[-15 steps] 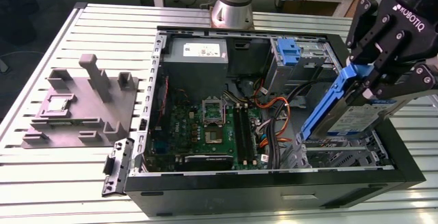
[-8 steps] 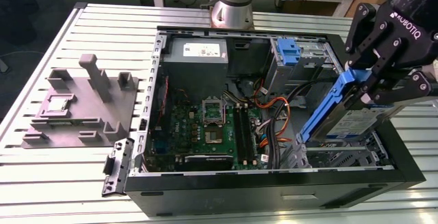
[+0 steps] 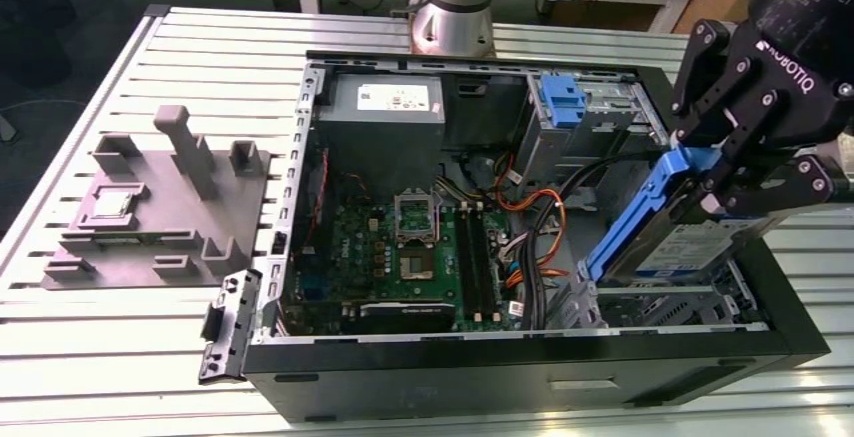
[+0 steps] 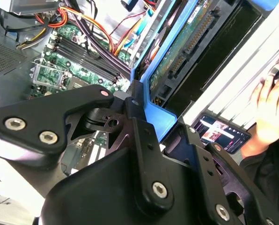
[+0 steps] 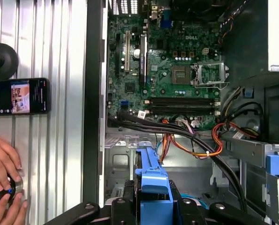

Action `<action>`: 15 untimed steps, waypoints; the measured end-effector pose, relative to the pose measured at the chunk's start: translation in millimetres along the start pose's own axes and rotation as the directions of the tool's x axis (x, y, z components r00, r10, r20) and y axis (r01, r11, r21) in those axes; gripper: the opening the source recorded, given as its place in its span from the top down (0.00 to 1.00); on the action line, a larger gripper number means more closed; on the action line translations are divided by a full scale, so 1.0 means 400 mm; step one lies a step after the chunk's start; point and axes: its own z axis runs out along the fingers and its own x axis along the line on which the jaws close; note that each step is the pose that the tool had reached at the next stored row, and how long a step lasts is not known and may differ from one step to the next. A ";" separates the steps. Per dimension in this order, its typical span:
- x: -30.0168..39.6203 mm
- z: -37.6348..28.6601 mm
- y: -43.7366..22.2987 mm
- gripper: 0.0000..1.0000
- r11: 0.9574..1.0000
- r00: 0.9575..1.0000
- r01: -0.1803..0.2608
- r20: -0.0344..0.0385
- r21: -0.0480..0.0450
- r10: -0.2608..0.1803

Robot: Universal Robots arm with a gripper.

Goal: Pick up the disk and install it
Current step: 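Insert the disk into the insertion slot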

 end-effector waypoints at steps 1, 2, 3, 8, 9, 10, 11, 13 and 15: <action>0.001 0.002 0.000 0.63 1.000 1.000 0.000 0.000 0.000 0.000; 0.002 0.005 -0.001 0.63 1.000 1.000 0.000 0.000 0.000 0.000; 0.003 0.007 -0.001 0.63 1.000 1.000 0.000 0.000 0.000 0.000; 0.005 0.013 -0.002 0.63 1.000 1.000 0.000 0.000 0.000 0.000; 0.004 0.013 -0.002 0.63 1.000 1.000 0.000 0.000 0.000 0.000; 0.004 0.013 -0.002 0.63 1.000 1.000 0.000 0.000 0.000 0.000; 0.005 0.013 -0.002 0.63 1.000 1.000 0.000 0.000 0.000 0.000; 0.004 0.013 -0.002 0.63 1.000 1.000 0.000 0.000 0.000 0.000; 0.005 0.014 -0.002 0.63 1.000 1.000 0.000 0.000 0.000 0.000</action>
